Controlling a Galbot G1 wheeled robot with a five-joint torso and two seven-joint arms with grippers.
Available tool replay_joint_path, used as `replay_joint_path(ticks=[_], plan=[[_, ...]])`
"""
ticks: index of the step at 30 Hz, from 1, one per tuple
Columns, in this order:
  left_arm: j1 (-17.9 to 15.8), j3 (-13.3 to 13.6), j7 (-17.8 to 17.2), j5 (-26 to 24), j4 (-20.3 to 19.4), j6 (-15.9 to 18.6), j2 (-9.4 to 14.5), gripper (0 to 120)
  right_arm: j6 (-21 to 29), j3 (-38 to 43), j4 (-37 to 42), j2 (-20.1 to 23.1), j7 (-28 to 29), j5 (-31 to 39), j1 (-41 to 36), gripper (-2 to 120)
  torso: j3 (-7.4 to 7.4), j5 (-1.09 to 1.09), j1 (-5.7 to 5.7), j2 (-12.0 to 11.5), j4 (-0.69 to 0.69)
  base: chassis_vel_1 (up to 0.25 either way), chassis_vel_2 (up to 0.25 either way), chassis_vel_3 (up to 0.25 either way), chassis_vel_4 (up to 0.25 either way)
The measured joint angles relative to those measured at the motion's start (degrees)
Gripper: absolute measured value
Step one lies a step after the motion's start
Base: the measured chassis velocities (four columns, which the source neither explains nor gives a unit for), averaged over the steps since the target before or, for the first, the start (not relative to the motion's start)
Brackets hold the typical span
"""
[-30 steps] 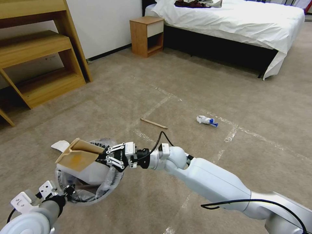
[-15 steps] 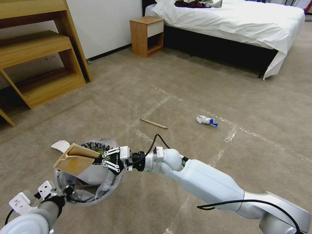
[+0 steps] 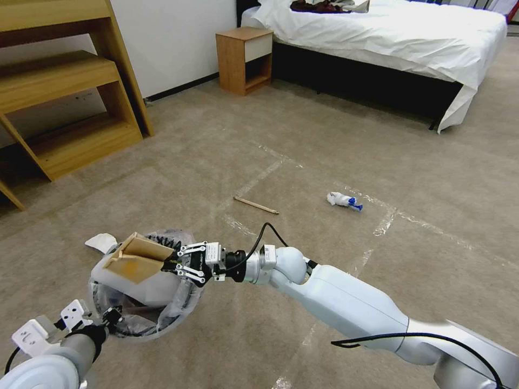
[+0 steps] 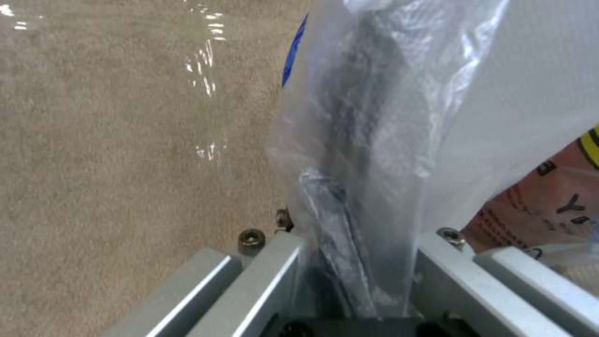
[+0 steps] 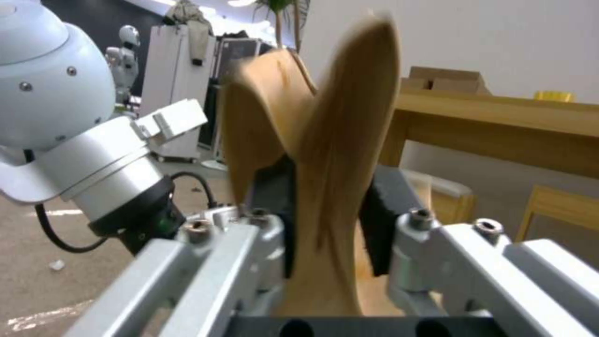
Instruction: Pick up the trash bin and place the garbage on the floor into it.
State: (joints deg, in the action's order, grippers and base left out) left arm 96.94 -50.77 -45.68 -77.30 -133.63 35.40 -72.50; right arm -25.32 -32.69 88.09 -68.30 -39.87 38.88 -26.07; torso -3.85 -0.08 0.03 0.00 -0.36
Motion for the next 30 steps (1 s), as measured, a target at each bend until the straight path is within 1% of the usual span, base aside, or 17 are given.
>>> replay_joint_path(ticks=[3, 4, 8, 9, 11, 12, 15, 16, 17, 18, 19, 20, 21, 30], plan=[[-0.13, -0.14, -0.07, -0.29, 0.14, -0.10, 0.43, 0, 0.17, -0.01, -0.43, -0.05, -0.27, -0.35, 0.09, 41, 0.00, 0.00, 0.00, 0.00, 0.00, 0.000, 0.000, 0.000, 0.000], [-0.13, -0.14, -0.07, -0.29, 0.14, -0.10, 0.43, 0, 0.17, -0.01, -0.43, -0.05, -0.27, -0.35, 0.09, 41, 0.00, 0.00, 0.00, 0.00, 0.00, 0.000, 0.000, 0.000, 0.000], [-0.26, -0.23, -0.23, -0.47, 0.32, -0.19, 0.66, 0, 0.43, -0.41, -0.69, -0.42, -0.63, -0.41, 0.58, 61, 0.00, 0.00, 0.00, 0.00, 0.00, 0.000, 0.000, 0.000, 0.000], [-0.26, -0.23, -0.23, -0.47, 0.32, -0.19, 0.66, 0, 0.43, -0.41, -0.69, -0.42, -0.63, -0.41, 0.58, 61, 0.00, 0.00, 0.00, 0.00, 0.00, 0.000, 0.000, 0.000, 0.000], [-0.34, -0.28, -0.44, -0.69, 0.33, -0.28, 0.80, 0, 0.56, -0.76, -0.70, -0.58, -0.68, -0.41, 0.80, 68, 0.00, 0.00, 0.00, 0.00, 0.00, 0.000, 0.000, 0.000, 0.000], [-0.34, -0.28, -0.44, -0.69, 0.33, -0.28, 0.80, 0, 0.56, -0.76, -0.70, -0.58, -0.68, -0.41, 0.80, 68, 0.00, 0.00, 0.00, 0.00, 0.00, 0.000, 0.000, 0.000, 0.000], [-0.50, -0.35, -0.89, -1.07, 0.33, -0.37, 0.97, 0, 0.69, -1.17, -0.61, -0.65, -0.69, -0.39, 1.00, 84, 0.00, 0.00, 0.00, 0.00, 0.00, 0.000, 0.000, 0.000, 0.000], [-0.50, -0.35, -0.89, -1.07, 0.33, -0.37, 0.97, 0, 0.69, -1.17, -0.61, -0.65, -0.69, -0.39, 1.00, 84, 0.00, 0.00, 0.00, 0.00, 0.00, 0.000, 0.000, 0.000, 0.000], [-0.54, -0.35, -0.94, -1.09, 0.34, -0.40, 0.98, 0, 0.69, -1.23, -0.56, -0.62, -0.68, -0.39, 1.07, 87, 0.00, 0.00, 0.00, 0.00, 0.00, 0.000, 0.000, 0.000, 0.000], [-0.56, -0.35, -0.99, -1.10, 0.33, -0.42, 0.97, 0, 0.70, -1.29, -0.53, -0.55, -0.66, -0.39, 1.13, 93, 0.00, 0.00, 0.00, 0.00, 0.00, 0.000, 0.000, 0.000, 0.000], [-0.56, -0.35, -0.99, -1.10, 0.33, -0.42, 0.97, 0, 0.70, -1.29, -0.53, -0.55, -0.66, -0.39, 1.13, 93, 0.00, 0.00, 0.00, 0.00, 0.00, 0.000, 0.000, 0.000, 0.000], [-0.56, -0.35, -1.07, -1.10, 0.33, -0.45, 0.94, 0, 0.70, -1.38, -0.48, -0.42, -0.61, -0.39, 1.21, 98, 0.00, 0.00, 0.00, 0.00, 0.00, 0.000, 0.000, 0.000, 0.000], [-0.56, -0.35, -1.12, -1.10, 0.31, -0.48, 0.92, 0, 0.70, -1.43, -0.43, -0.33, -0.58, -0.39, 1.29, 99, 0.00, 0.00, 0.00, 0.00, 0.00, 0.000, 0.000, 0.000, 0.000], [-0.25, -0.48, -1.64, -1.53, -0.27, -0.62, 0.72, 0, 0.82, -1.65, 0.34, 0.14, -0.09, -0.35, 1.86, 100, 0.00, 0.00, 0.00, 0.00, 0.00, 0.000, 0.000, 0.000, 0.000]])
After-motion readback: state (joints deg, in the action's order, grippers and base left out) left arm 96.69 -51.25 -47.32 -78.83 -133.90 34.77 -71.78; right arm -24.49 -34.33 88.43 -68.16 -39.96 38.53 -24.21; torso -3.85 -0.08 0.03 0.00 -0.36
